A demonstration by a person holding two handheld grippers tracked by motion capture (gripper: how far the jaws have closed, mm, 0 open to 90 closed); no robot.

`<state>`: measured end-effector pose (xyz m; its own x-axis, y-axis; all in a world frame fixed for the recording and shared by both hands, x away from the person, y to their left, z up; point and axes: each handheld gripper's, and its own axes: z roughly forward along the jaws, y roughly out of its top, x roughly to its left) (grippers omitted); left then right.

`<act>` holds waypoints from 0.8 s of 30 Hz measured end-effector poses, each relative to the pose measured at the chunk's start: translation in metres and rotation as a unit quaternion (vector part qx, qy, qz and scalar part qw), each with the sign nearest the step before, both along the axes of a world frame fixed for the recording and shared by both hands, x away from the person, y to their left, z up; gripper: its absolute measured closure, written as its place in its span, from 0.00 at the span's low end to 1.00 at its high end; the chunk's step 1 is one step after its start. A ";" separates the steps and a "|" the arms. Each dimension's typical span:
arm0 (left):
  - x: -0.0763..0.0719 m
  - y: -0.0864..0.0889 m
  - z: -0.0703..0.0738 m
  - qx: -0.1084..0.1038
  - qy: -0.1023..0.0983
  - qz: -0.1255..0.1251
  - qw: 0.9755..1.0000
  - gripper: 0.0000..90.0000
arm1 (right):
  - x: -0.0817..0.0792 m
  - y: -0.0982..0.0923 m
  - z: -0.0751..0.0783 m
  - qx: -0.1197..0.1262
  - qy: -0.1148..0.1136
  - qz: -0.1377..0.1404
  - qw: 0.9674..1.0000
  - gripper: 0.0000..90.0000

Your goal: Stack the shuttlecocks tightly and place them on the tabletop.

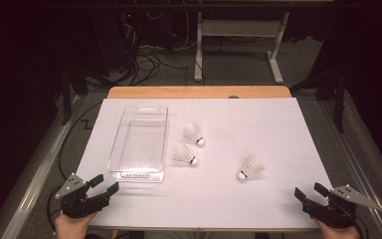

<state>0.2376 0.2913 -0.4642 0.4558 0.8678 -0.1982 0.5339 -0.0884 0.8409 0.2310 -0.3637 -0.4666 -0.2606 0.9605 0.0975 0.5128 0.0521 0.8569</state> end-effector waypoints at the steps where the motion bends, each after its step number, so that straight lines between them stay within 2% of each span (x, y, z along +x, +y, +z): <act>1: 0.000 0.000 0.000 0.000 -0.001 0.000 1.000 0.35 | 0.000 0.000 0.000 0.000 0.000 0.000 1.000 0.29; 24: -0.001 -0.002 0.001 -0.003 -0.002 0.000 1.000 0.35 | 0.001 0.000 -0.001 -0.001 0.002 0.003 1.000 0.29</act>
<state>0.2371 0.2890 -0.4630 0.4571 0.8665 -0.2008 0.5302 -0.0842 0.8437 0.2316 -0.3635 -0.4672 -0.2670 0.9589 0.0959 0.5151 0.0579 0.8552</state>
